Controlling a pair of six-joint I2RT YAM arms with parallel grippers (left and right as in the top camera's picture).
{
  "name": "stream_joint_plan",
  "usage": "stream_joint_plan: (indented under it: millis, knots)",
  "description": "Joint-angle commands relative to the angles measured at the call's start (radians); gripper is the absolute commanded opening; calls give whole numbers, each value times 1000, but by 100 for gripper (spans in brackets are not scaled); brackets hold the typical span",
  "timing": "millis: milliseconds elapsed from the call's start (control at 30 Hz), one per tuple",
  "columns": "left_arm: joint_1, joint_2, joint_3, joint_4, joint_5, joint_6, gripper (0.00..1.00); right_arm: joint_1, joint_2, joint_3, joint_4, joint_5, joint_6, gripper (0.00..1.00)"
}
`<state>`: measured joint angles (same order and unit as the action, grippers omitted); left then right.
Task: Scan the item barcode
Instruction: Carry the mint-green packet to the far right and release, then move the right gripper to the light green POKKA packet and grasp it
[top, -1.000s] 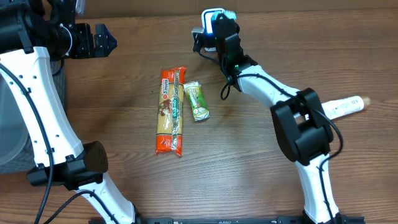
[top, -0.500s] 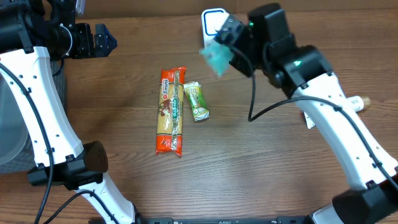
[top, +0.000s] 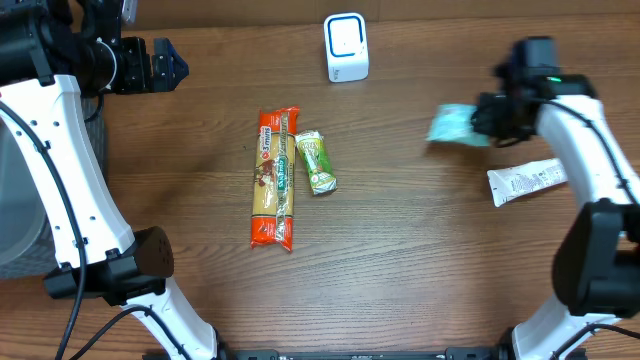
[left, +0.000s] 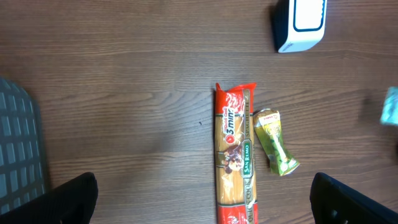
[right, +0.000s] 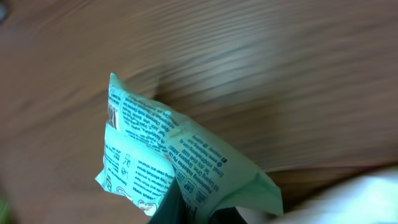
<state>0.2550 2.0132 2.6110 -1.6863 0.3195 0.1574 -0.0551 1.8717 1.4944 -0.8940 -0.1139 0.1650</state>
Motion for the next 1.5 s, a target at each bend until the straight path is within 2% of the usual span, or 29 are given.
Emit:
stream_joint_plan:
  millis: [0,167,200,300,367,400,433,567,633,700,800,1067,1300,1467]
  knots:
    - [-7,10,2,0,14,3,100,-114,-8,-77,74,34,121,4]
    - [-7,10,2,0,14,3,100,-190,-8,-158,136,35,120,5]
    - [-7,10,2,0,13,3,99,-196,-8,-160,134,35,120,10]
    - [-7,10,2,0,13,3,100,-208,-8,-160,134,35,120,51]
    - [-7,10,2,0,13,3,99,-209,-9,-154,129,32,120,82]
    - [-7,10,1,0,13,3,99,-209,-11,-138,103,15,121,89]
    - [-7,10,2,0,13,3,100,-209,-14,-113,68,-9,121,92]
    - [-7,10,1,0,13,3,100,-206,-40,21,-64,-130,101,93]
    - [-7,10,2,0,13,3,99,-192,-53,89,-107,-236,43,90]
    - [-7,10,2,0,13,3,99,-163,-61,137,-119,-360,2,88]
    - [-7,10,2,0,13,3,99,-84,-63,145,-85,-448,-2,87]
    - [-7,10,2,0,13,3,100,251,-3,139,-17,-312,12,87]
    - [-7,10,2,0,13,3,100,528,121,139,45,-165,28,85]
    - [-7,10,1,0,13,3,100,649,201,139,80,-62,28,84]
